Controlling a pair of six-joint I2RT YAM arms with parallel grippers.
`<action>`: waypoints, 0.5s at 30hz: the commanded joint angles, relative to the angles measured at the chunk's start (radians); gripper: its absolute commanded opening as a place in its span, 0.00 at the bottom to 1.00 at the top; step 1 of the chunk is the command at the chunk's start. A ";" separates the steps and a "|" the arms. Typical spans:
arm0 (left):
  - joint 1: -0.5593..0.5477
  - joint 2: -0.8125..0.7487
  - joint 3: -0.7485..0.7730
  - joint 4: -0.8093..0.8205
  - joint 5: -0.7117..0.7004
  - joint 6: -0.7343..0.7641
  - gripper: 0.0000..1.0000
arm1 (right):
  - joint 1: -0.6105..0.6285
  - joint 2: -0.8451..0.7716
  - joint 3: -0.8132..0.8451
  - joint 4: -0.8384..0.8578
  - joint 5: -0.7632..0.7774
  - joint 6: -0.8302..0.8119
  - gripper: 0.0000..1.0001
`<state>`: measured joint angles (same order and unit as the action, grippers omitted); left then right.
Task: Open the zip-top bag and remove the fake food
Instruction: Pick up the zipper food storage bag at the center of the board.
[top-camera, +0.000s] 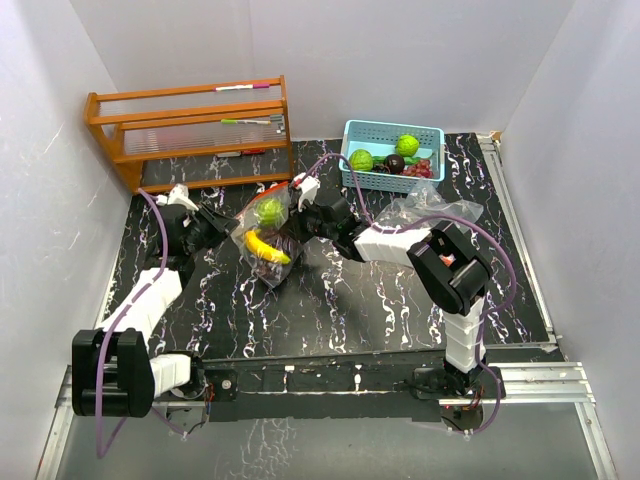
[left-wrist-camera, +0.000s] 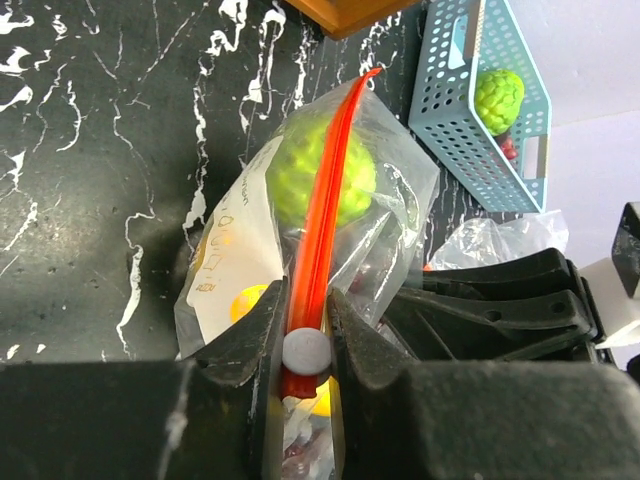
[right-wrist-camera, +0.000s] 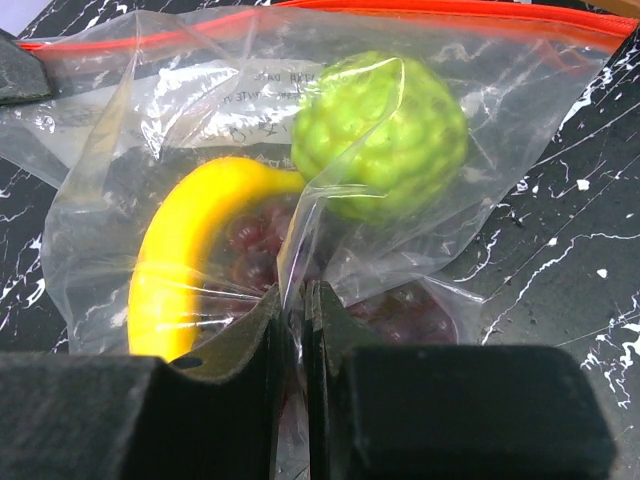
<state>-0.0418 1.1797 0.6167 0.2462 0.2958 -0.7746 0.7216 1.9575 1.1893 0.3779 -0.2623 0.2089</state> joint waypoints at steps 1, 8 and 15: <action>-0.004 -0.016 0.030 -0.040 -0.031 0.017 0.00 | -0.003 -0.044 0.007 0.061 -0.008 0.006 0.14; -0.010 0.033 0.083 -0.022 -0.049 0.023 0.00 | 0.004 -0.135 -0.109 0.063 -0.097 -0.006 0.13; -0.009 0.063 0.140 0.056 0.007 0.070 0.00 | 0.113 -0.250 -0.148 -0.083 -0.126 -0.169 0.23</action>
<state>-0.0490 1.2404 0.6937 0.2234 0.2630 -0.7506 0.7422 1.8130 1.0172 0.3592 -0.3481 0.1814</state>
